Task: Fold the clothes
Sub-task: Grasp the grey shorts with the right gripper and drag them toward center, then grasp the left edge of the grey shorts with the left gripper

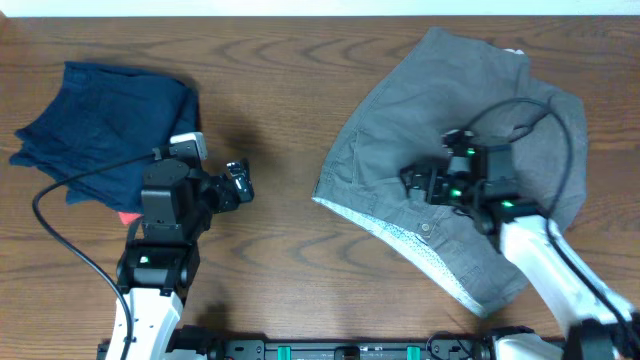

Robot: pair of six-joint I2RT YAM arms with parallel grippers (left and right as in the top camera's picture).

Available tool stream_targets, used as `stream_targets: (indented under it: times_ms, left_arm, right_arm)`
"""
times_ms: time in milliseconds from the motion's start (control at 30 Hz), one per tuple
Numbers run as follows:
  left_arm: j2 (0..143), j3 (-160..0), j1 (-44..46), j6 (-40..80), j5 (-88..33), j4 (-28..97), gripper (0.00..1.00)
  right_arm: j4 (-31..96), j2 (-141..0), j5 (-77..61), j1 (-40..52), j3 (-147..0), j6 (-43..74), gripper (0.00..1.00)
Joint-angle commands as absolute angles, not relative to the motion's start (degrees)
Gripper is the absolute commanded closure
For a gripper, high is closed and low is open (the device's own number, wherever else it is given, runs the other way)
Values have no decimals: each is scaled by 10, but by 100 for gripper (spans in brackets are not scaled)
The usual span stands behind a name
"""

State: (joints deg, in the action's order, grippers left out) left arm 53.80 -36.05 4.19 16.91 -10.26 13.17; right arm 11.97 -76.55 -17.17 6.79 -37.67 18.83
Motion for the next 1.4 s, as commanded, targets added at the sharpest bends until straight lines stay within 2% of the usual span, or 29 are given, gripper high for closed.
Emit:
stream_targets:
  times_ms: [0,200,333,533,800,967,1100,1133,1267,1367]
  left_arm:
    - [563,-370,50,205,-143,128,2]
    - [654,-370,109,242,-161,112,2]
    - [725,-370,160,248,-192,57,2]
    - [844,-370,221,309,-202,-34,2]
    - [944,-370,247,353,-204,-115,0]
    - [948,-370,260,352,-203,-144,34]
    - [949,-370,270,352,-194,-151,39]
    - [950,-370,272,353,-189,-152,43]
    - [952,-370,284,352,-184,-158,61]
    - [952,-370,288,352,-183,-158,81]
  right_arm:
    - [166,-700,-71,25,-378,160,1]
    - [296,-625,-60,-59,-378,118,1]
    - [361,-616,-67,-91,-378,118,1]
    - [396,-616,-62,-92,-378,119,1]
    - [397,-616,-62,-92,-378,124,1]
    - [397,-616,-62,-92,-378,129,1]
    - [397,-616,-62,-92,-378,132,1]
    - [397,-616,-62,-92,-378,132,1]
    - [397,-616,-62,-92,-378,133,1]
    - [401,-616,-62,-92,-378,132,1]
